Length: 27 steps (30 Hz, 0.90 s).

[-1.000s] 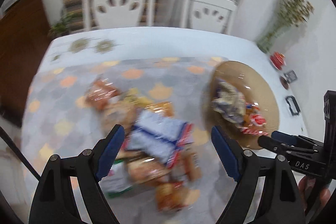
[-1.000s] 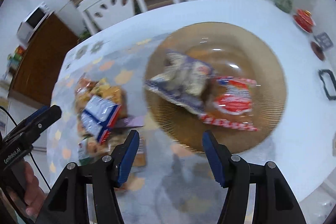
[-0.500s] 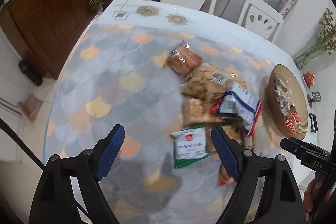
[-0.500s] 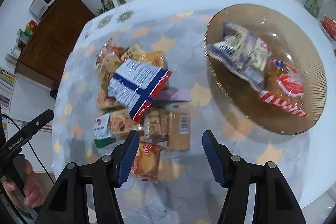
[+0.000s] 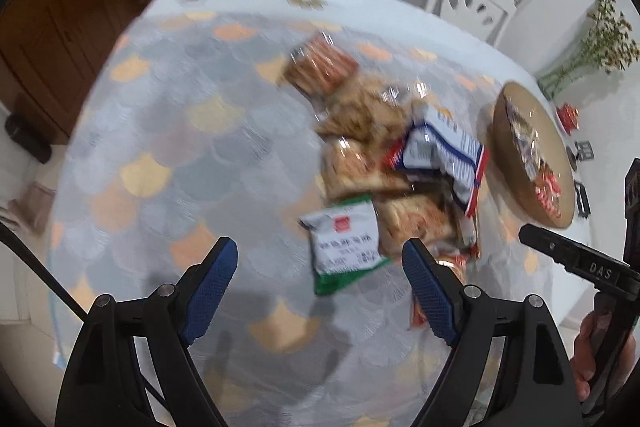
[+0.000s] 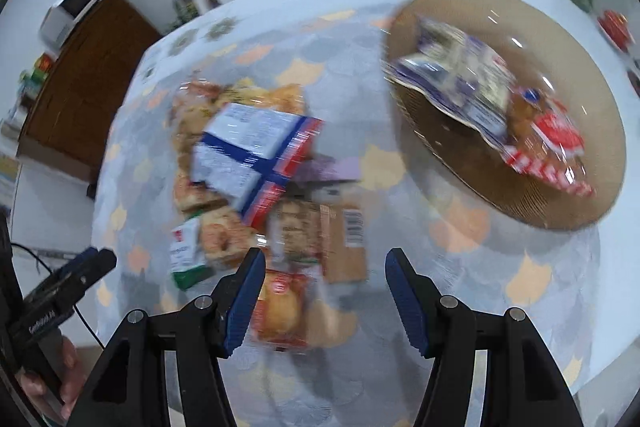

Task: Organize snacks
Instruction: 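Grasp the white-green biscuit packet with the left gripper while the right grasps a clear barcode biscuit packet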

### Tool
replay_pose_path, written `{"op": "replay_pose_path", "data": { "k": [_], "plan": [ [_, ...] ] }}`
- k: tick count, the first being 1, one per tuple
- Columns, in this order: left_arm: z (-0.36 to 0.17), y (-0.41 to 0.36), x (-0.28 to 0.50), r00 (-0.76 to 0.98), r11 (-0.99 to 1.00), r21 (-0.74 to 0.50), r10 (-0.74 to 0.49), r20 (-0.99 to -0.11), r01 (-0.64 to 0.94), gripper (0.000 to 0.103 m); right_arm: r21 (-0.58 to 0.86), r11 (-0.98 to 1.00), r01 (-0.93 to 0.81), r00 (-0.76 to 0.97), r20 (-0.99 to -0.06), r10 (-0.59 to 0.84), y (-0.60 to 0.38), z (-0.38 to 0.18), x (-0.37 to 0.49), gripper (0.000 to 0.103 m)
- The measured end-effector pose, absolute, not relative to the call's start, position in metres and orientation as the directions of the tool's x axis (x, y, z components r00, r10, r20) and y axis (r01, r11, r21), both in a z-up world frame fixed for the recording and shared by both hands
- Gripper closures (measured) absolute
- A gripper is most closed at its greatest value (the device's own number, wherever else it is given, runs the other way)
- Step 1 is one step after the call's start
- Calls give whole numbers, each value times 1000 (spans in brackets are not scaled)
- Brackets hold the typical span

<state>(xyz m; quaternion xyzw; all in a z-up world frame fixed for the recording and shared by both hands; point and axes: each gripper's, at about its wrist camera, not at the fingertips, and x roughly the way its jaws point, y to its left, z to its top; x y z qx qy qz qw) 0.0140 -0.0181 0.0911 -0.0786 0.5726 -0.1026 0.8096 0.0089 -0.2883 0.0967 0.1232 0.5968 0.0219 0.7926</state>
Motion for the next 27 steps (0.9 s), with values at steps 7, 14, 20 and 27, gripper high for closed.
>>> {"op": "replay_pose_path", "data": {
  "k": [7,14,20,27],
  "plan": [
    [59,-34,20,264,963,-258,-271,-926,81,20,246,954,168,249,-947,201,-304,70,10,43],
    [28,-34,38,190,947,-314,-321,-928,63,22,247,957,154,251,-946,204,-295,46,28,43],
    [18,-48,44,163,952,-294,-305,-938,90,32,249,956,153,229,-950,211,-296,34,35,47],
    [11,-59,42,178,964,-236,-256,-950,125,32,250,954,166,219,-953,211,-294,21,44,54]
  ]
}}
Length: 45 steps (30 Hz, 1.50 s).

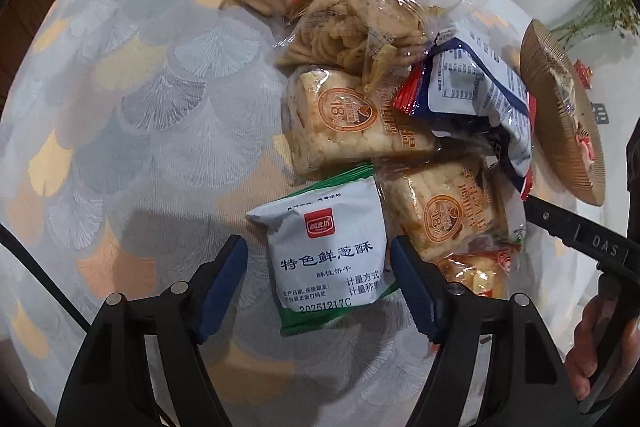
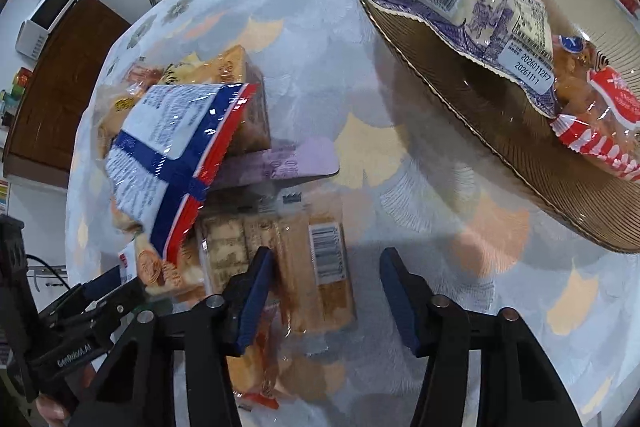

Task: Organize snacks
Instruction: 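Grasp the white-green biscuit packet with the left gripper while the right grasps a clear barcode biscuit packet, then carry both held packets over the brown glass bowl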

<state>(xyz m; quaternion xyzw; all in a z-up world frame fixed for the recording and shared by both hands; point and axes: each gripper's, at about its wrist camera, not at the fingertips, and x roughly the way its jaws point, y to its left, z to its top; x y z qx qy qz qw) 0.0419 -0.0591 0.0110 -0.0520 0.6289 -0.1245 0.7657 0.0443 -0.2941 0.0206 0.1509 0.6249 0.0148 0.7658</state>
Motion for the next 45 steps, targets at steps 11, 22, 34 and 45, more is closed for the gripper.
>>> {"op": "replay_pose_path", "data": {
  "k": [11,22,34,45],
  "plan": [
    [12,-76,43,202,976,-140,-172,-964,166,52,177,976,129,238,-961,143,-282,19,39,69],
    [49,-54,25,257,973,-154,-196,-946,174,55,182,971,153,289,-948,132,-285,38,8,71],
    [155,-114,37,405,918,-135,-292,-867,373,55,222,956,193,424,-897,123,-330,133,-29,71],
    [194,-231,84,425,857,-183,-411,-806,482,55,172,926,335,514,-857,-27,-437,201,13,71]
  ]
}}
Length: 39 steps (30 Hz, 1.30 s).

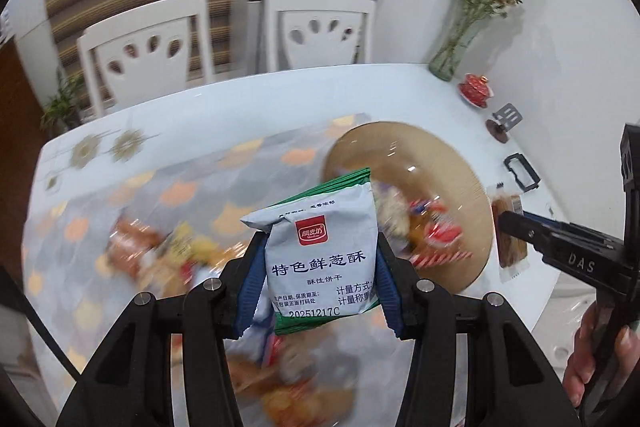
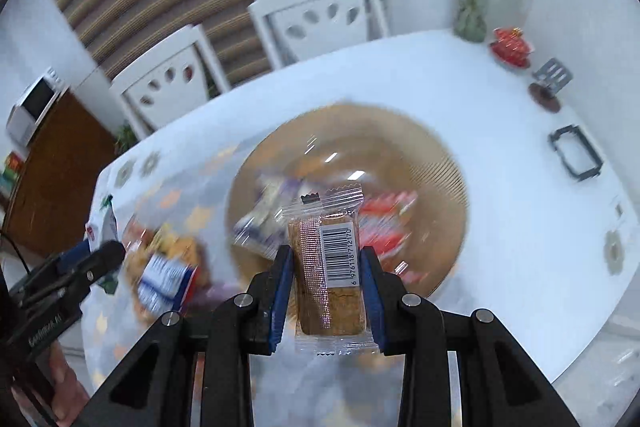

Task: Organize snacks
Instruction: 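Carry both held packets over the brown glass bowl, then open both grippers to release the packets into the bowl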

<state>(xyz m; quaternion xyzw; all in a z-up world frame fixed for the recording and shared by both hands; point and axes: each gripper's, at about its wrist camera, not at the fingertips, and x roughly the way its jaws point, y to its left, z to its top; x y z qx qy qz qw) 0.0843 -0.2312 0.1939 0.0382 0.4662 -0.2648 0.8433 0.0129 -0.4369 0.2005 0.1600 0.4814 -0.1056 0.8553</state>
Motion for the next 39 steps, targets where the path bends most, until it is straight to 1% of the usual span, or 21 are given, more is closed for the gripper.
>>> {"op": "replay_pose_path", "data": {
  "k": [5,7,8,9,10,15,19,25,32,35,39],
  "plan": [
    [187,-274,99,395,838,-208,-438,-808,505,54,177,919,353,531,-847,-41,-472,204,38,71],
    [181,-289,108,357,834,-244,-452,-817,495,39,193,919,344,534,-845,-23,-481,202,44,70],
    [179,-293,112,344,834,-261,-457,-820,485,23,202,921,335,525,-851,-5,-486,198,51,68],
    [177,-296,115,344,835,-278,-467,-815,474,21,202,922,331,512,-859,4,-489,194,54,56],
    [176,-297,116,349,839,-284,-468,-812,464,21,205,922,328,505,-863,13,-492,191,56,49],
    [169,-288,117,340,856,-304,-458,-821,418,21,180,933,311,499,-867,1,-494,178,54,49],
    [167,-267,109,345,872,-304,-441,-829,384,21,218,931,293,474,-879,56,-486,169,48,49],
    [169,-203,89,387,912,-275,-382,-839,304,21,227,956,188,450,-885,122,-439,166,36,49],
    [160,-113,61,419,957,-243,-289,-861,161,21,202,978,45,410,-897,166,-355,149,18,49],
    [152,-87,50,420,966,-226,-257,-871,122,21,203,979,22,388,-904,179,-334,138,13,49],
    [136,-70,35,402,973,-205,-232,-886,108,21,184,983,15,355,-920,167,-309,117,3,49]
  ]
}}
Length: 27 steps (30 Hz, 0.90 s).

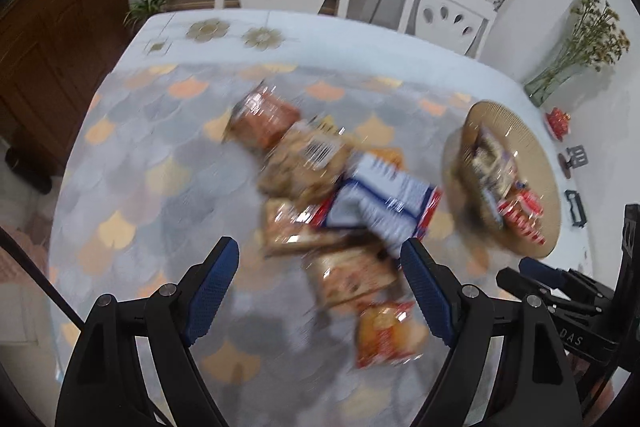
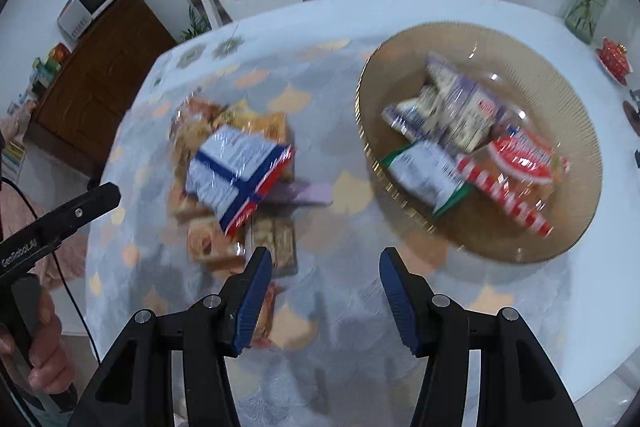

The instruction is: Organize snacks

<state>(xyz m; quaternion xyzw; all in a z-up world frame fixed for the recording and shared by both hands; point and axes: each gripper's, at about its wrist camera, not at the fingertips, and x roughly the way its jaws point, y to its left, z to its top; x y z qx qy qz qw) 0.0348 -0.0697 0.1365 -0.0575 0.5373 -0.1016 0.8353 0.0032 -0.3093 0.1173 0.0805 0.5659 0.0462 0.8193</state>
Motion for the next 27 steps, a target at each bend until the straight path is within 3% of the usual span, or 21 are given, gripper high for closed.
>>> {"op": "replay_pose_path", "data": {
  "k": [6,12,23,26,27],
  "plan": [
    [103,-62,15,356,974,-195,-224,-907,117,21,65,998,7,340,-939,59,-290,75,-5,49],
    [75,-61,-4,319,974,-177,-215,-923,143,21,49,997,53,337,-941,28,-288,36,-9,49],
    [59,-65,-16,293,970,-176,-220,-930,168,21,10,996,85,379,-925,-23,-291,15,-4,49],
    [58,-66,-16,293,968,-174,-221,-930,178,21,-18,997,75,417,-907,-48,-287,12,-7,41],
    [58,-66,-16,293,968,-174,-221,-930,179,21,-34,997,70,429,-901,-61,-285,10,-9,32]
  ]
}}
